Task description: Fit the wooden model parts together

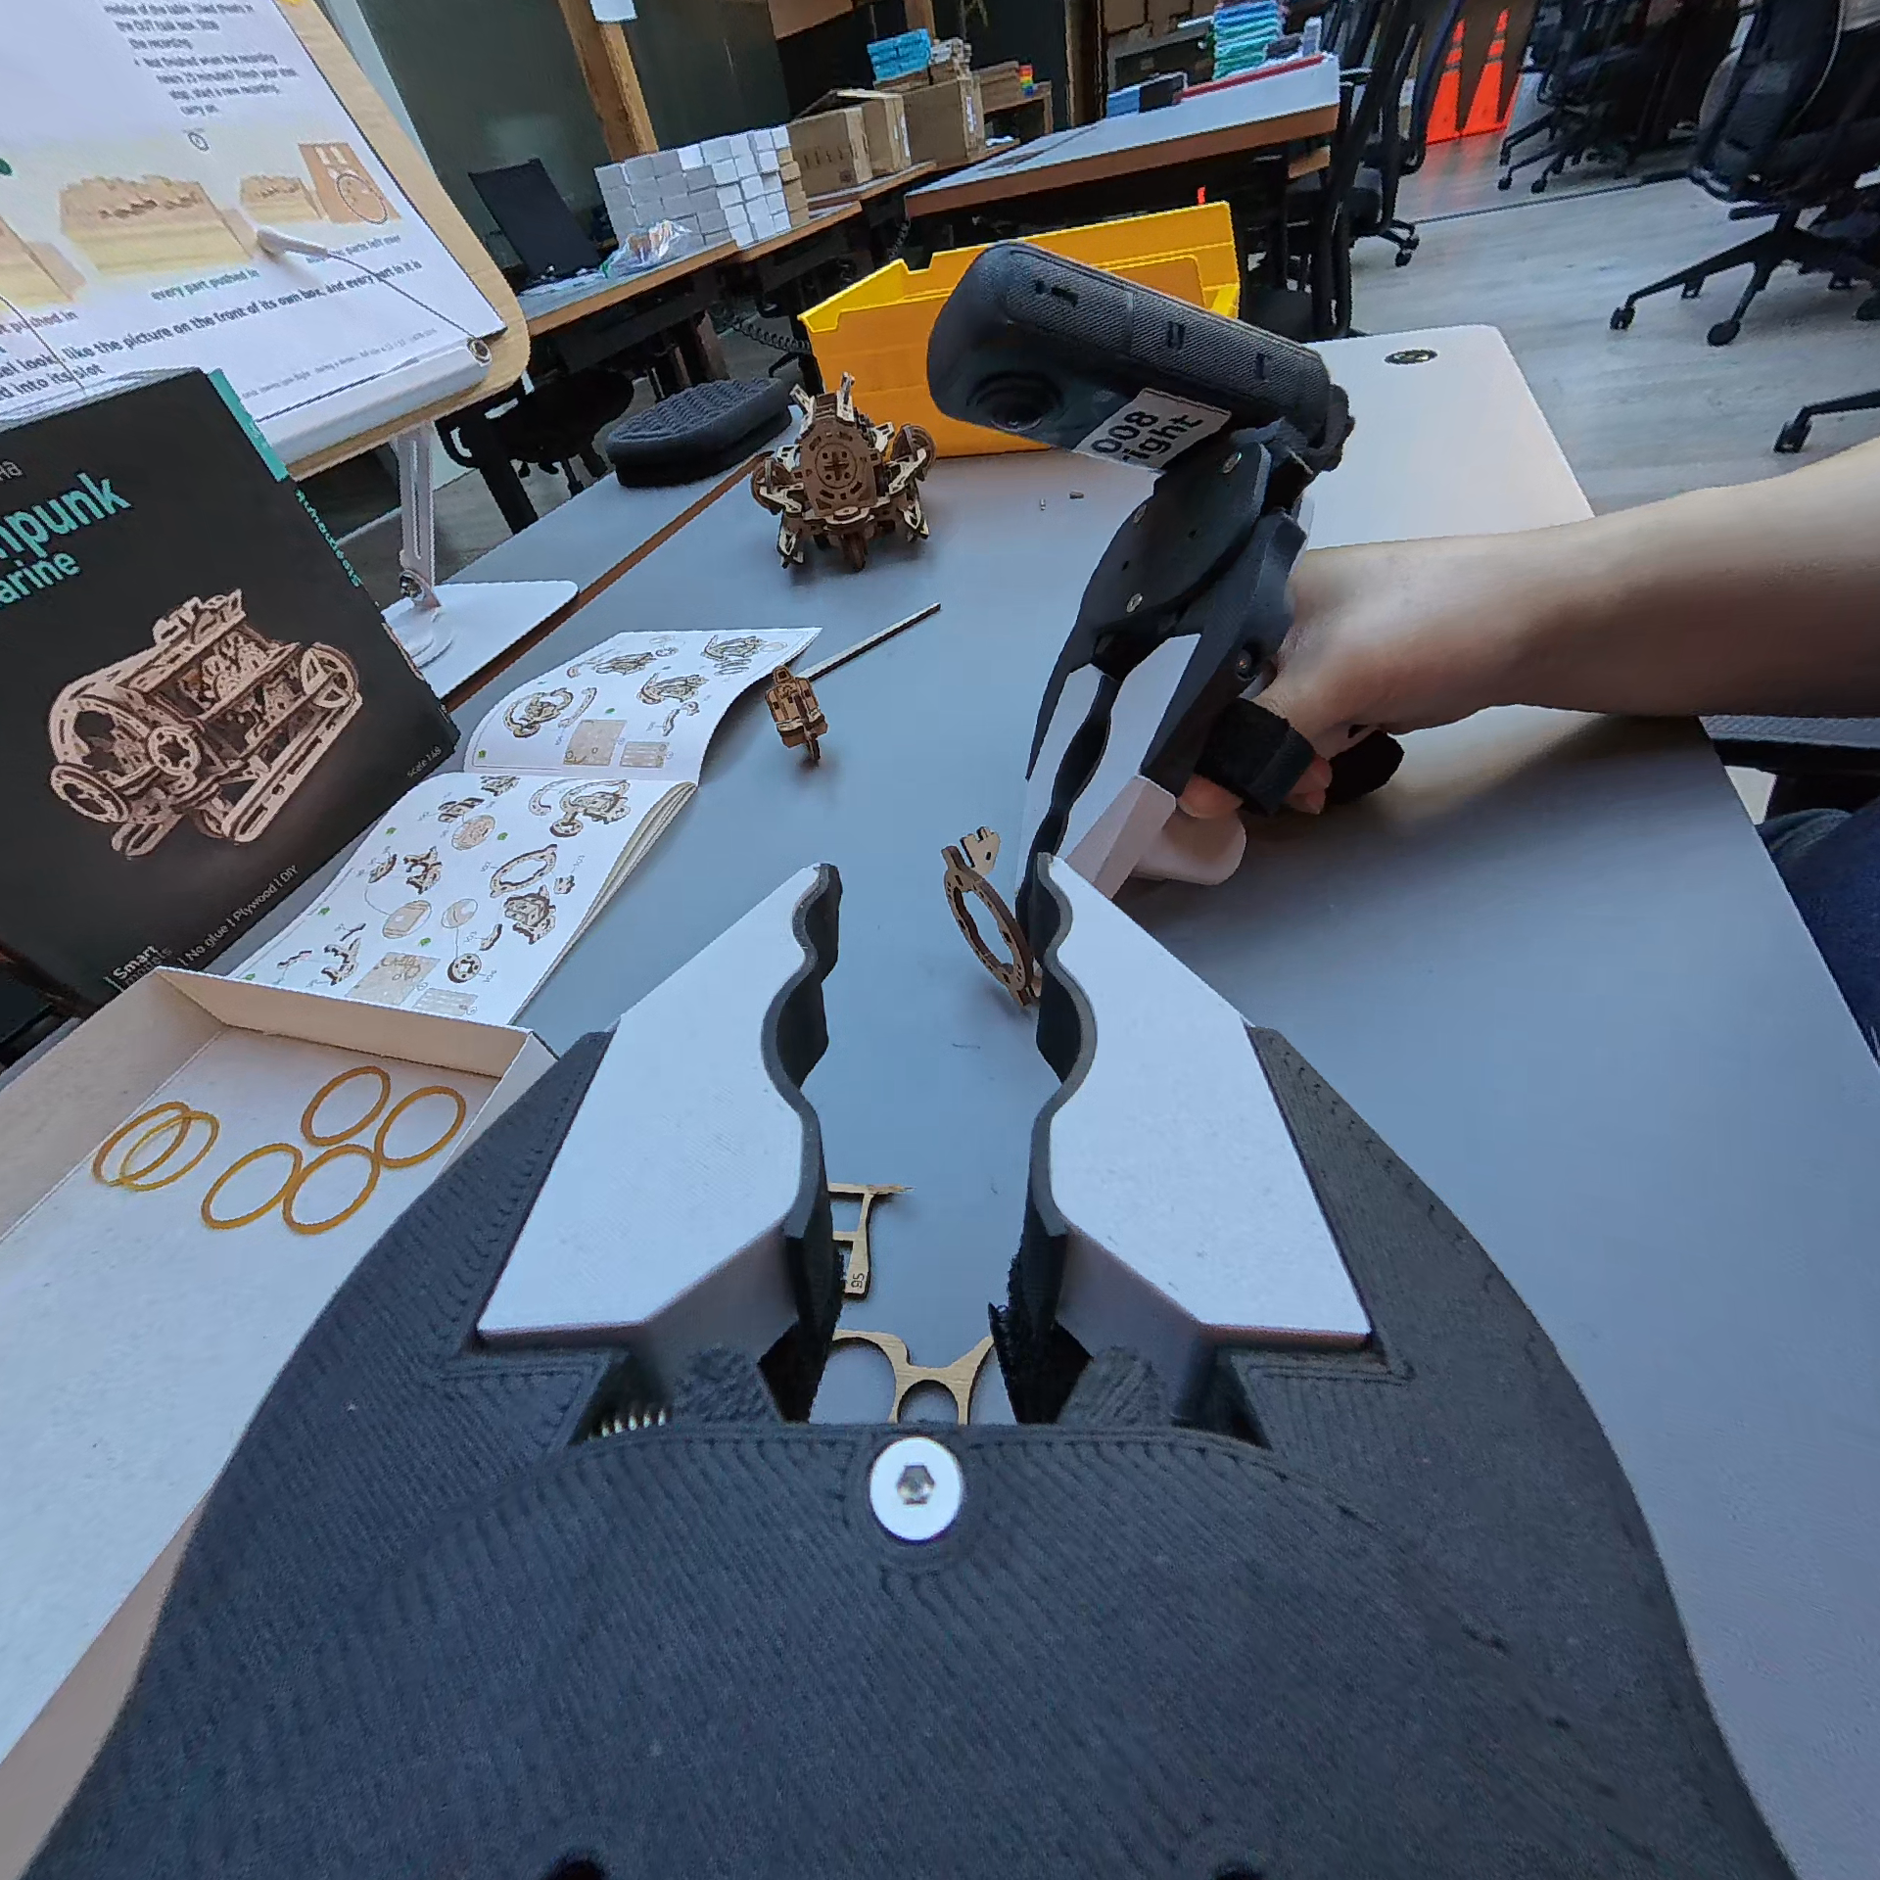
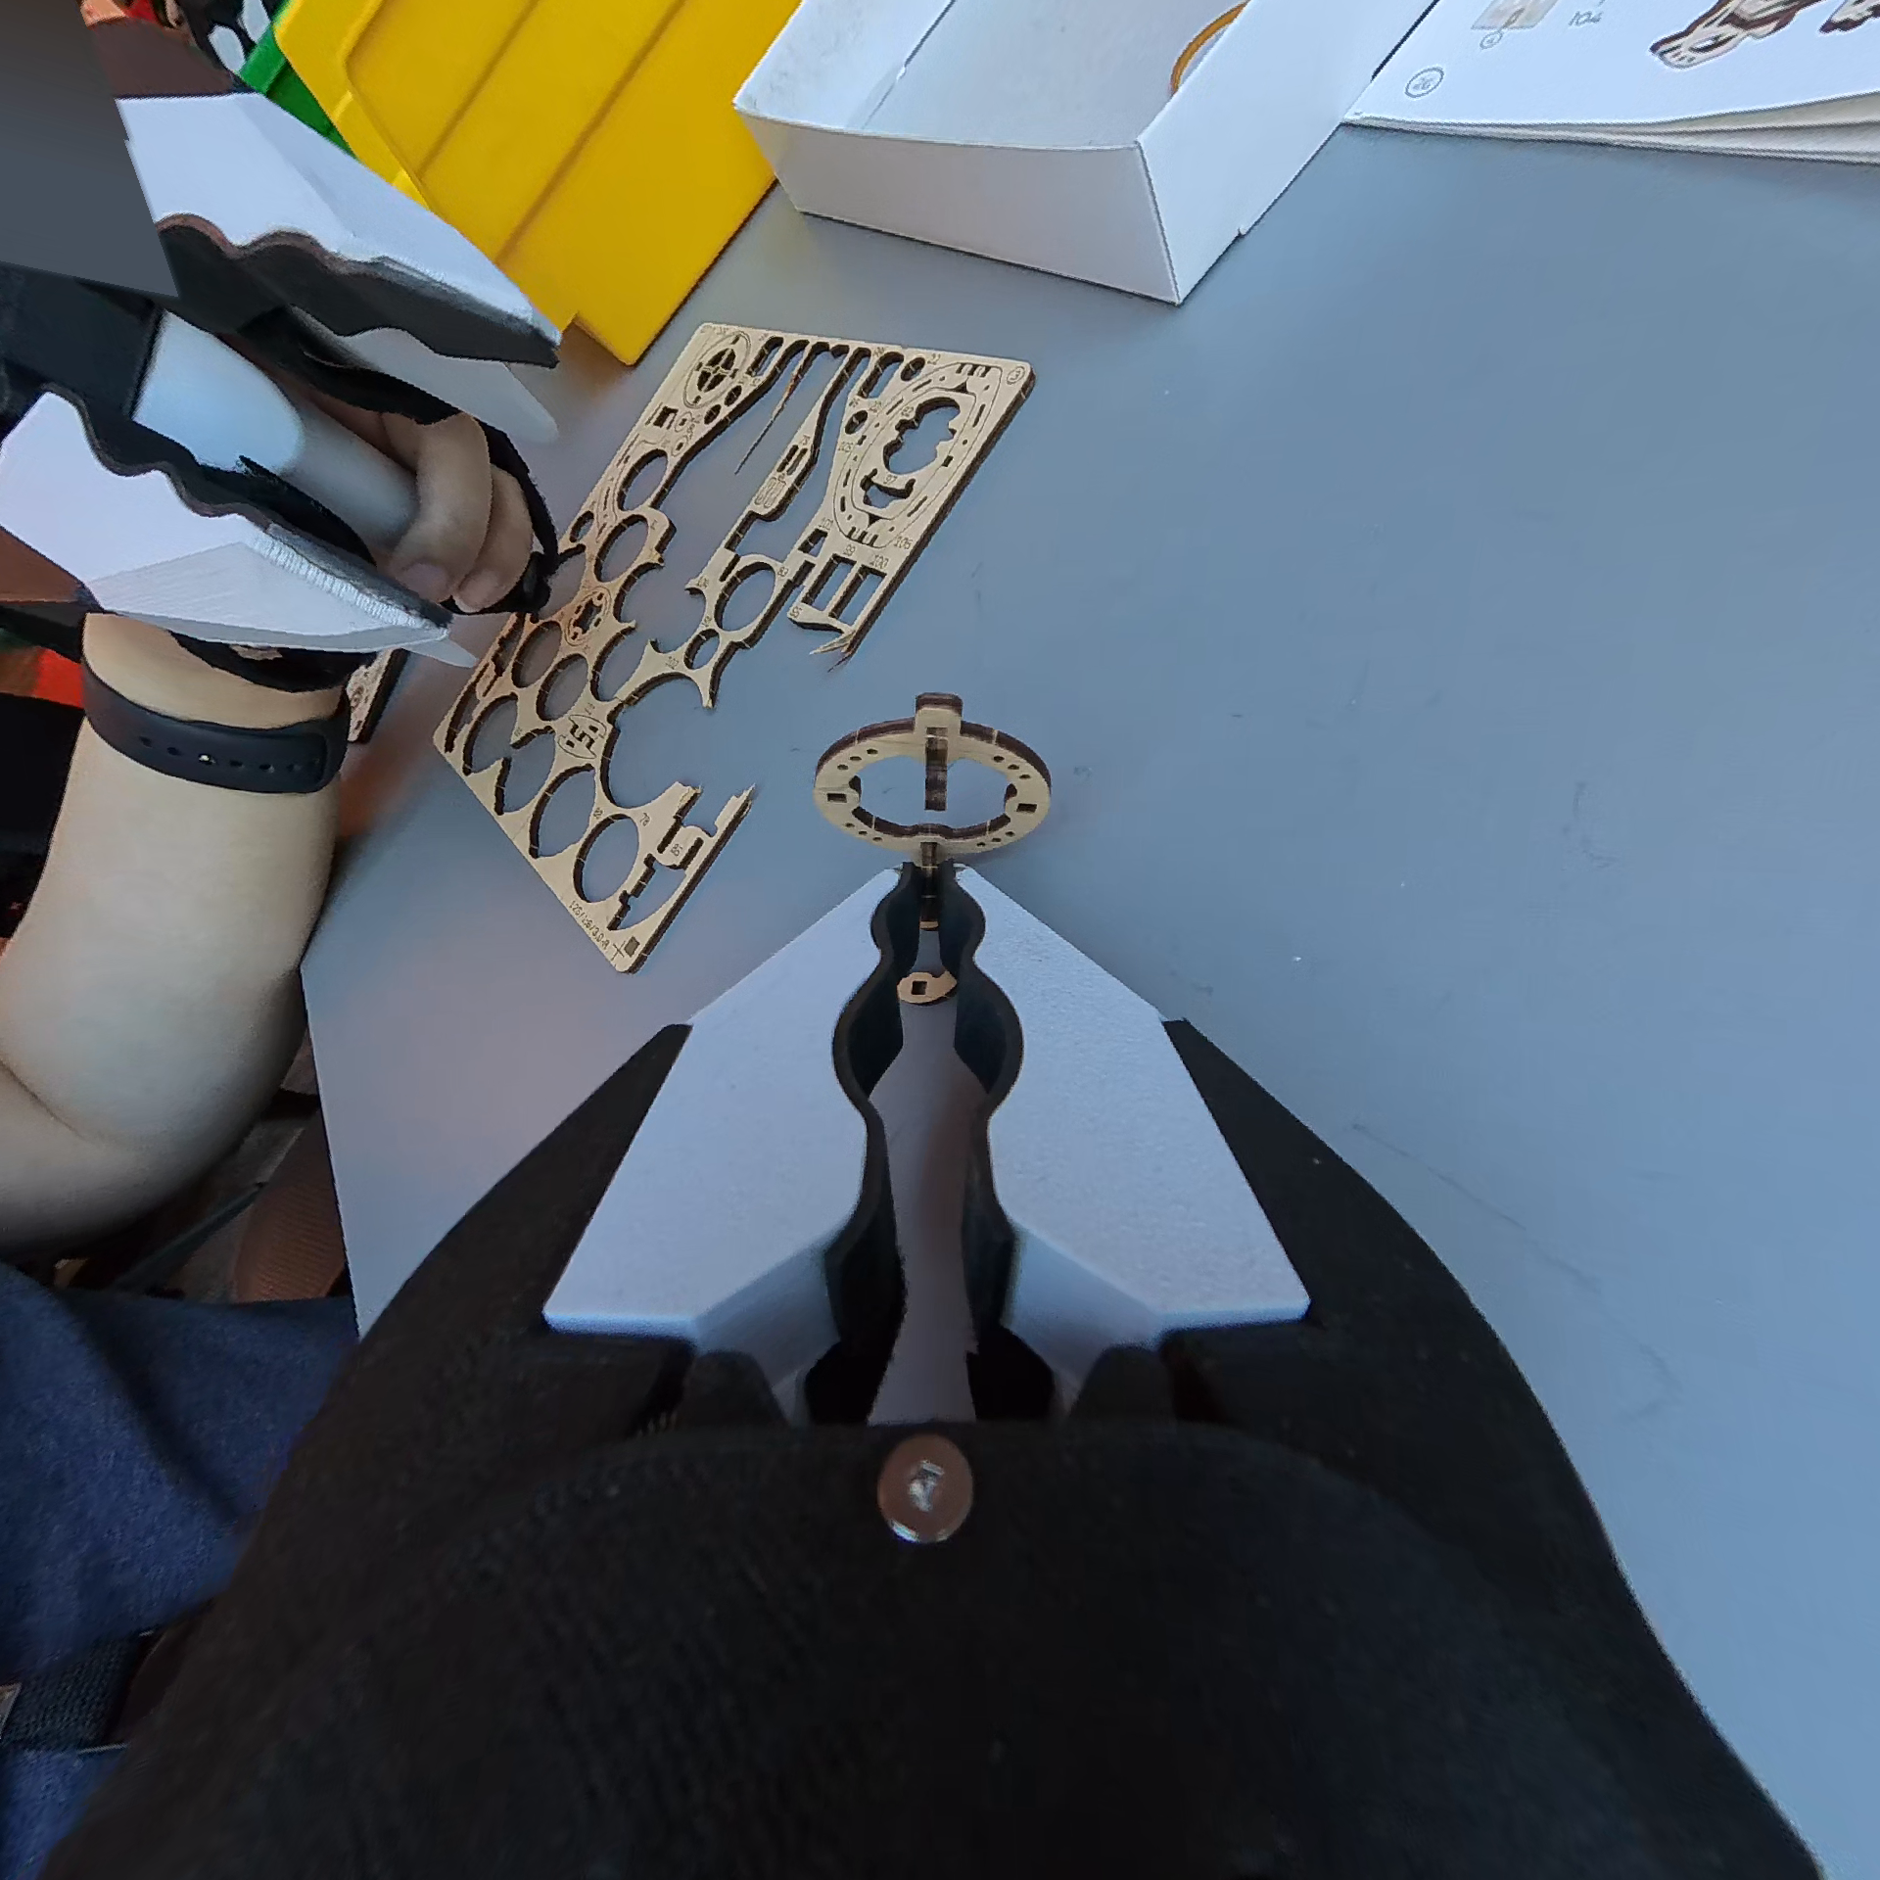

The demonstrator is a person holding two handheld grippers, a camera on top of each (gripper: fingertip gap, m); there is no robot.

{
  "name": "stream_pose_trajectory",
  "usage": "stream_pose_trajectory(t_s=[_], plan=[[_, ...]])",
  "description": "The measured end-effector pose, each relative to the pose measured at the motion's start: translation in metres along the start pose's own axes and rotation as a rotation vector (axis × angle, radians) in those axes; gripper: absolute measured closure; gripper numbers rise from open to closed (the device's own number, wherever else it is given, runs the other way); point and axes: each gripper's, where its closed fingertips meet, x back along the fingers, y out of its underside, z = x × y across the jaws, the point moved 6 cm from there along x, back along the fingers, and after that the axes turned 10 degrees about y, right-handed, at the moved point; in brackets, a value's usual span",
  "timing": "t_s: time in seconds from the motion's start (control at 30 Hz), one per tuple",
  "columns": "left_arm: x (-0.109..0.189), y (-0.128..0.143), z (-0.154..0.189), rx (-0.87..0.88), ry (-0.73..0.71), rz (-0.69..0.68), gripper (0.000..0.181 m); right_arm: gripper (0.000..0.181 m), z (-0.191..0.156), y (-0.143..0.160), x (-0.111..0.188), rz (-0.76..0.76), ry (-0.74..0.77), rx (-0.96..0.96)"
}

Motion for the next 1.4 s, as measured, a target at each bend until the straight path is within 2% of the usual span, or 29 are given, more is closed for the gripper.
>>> stream_pose_trajectory(t_s=[0.67,1.03,1.13,1.23,1.33,1.4], plan=[[0.004,-0.005,0.0,-0.015,-0.018,0.025,0.145,0.181,-0.021,0.005,0.0,0.076,0.308,0.387],[0.005,-0.006,0.0,-0.013,-0.018,0.033,0.145,0.18,-0.019,0.004,0.0,0.076,0.275,0.339],[0.004,-0.006,0.001,-0.017,-0.02,0.027,0.144,0.18,-0.016,0.001,0.003,0.096,0.222,0.268],[0.002,-0.004,0.001,-0.026,-0.026,0.005,0.141,0.181,-0.015,-0.007,0.01,0.181,0.084,0.104],[-0.004,-0.003,0.004,-0.046,-0.041,-0.029,0.133,0.18,-0.02,-0.024,0.026,0.309,-0.157,-0.074],[-0.008,-0.013,0.012,-0.071,-0.032,0.005,0.129,0.181,-0.026,-0.042,0.045,0.429,-0.39,-0.205]])
